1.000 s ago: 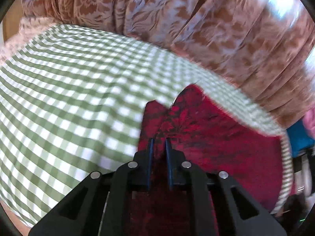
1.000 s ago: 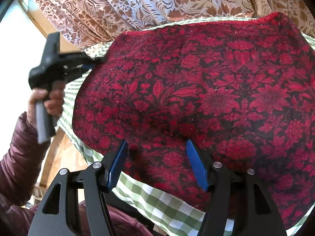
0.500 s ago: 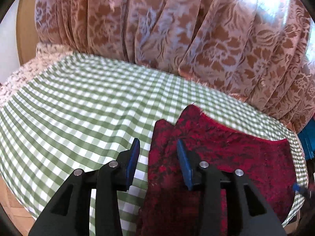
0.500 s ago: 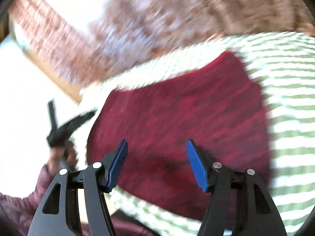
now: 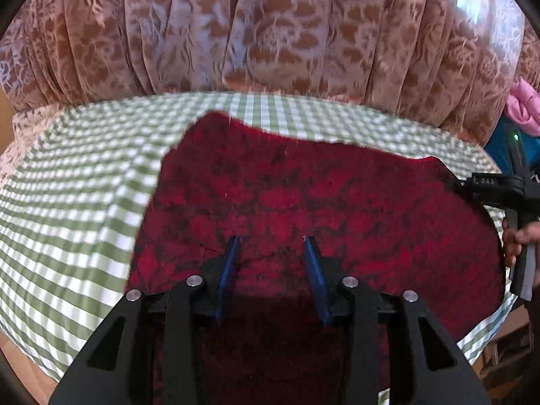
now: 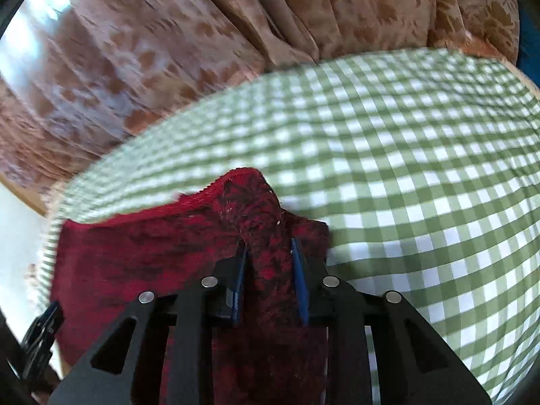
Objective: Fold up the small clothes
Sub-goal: 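Grasp the sweater edge with the right gripper and lift it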
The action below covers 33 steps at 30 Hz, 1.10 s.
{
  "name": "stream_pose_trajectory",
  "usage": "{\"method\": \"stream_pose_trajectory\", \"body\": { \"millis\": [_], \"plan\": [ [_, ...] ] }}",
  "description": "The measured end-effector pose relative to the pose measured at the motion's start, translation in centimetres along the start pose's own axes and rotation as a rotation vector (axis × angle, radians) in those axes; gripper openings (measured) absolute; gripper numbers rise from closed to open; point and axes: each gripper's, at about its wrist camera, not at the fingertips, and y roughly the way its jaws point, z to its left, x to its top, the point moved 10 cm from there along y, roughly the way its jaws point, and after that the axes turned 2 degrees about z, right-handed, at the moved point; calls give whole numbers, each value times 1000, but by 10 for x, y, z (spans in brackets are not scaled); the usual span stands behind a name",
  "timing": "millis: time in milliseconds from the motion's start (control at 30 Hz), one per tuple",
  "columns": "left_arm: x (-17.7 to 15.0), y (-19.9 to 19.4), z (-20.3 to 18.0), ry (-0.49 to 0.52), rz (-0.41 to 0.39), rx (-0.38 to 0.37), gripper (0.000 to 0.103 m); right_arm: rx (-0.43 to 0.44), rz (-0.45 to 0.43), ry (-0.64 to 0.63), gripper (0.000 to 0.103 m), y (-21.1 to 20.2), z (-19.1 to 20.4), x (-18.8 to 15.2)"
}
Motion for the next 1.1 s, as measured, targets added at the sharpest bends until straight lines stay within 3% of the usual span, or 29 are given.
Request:
{"method": "stream_pose_trajectory", "body": {
  "millis": [167, 267, 300, 333, 467, 700, 800, 1000, 1100],
  "plan": [
    [4, -1, -2, -19, 2, 4, 39, 10, -13, -4, 28, 9, -2, -1],
    [10, -11, -8, -31, -22, -20, 39, 65, -18, 9, 48, 2, -3, 1],
    [11, -14, -9, -29, -33, -29, 39, 71, -21, 17, 62, -1, -5, 1],
    [11, -16, -11, -25, -41, -32, 39, 78, -24, 28, 68, -5, -8, 0],
    [13, -27, -29, -12, -64, -95, 40, 200, 26, 102, 81, -10, -12, -15],
    [4, -11, -65, 47, -10, -150, 40, 462, 98, 191, 82, -20, -9, -71],
    [1, 2, -74, 73, 13, -115, 42, 540, 138, 172, 83, -23, 5, -93],
    [0, 7, -78, 100, 12, -65, 44, 569, 124, 160, 83, -25, 15, -100],
    [-1, 8, -78, 103, 14, -59, 44, 563, 117, 149, 65, -26, 16, -103]
  ]
}}
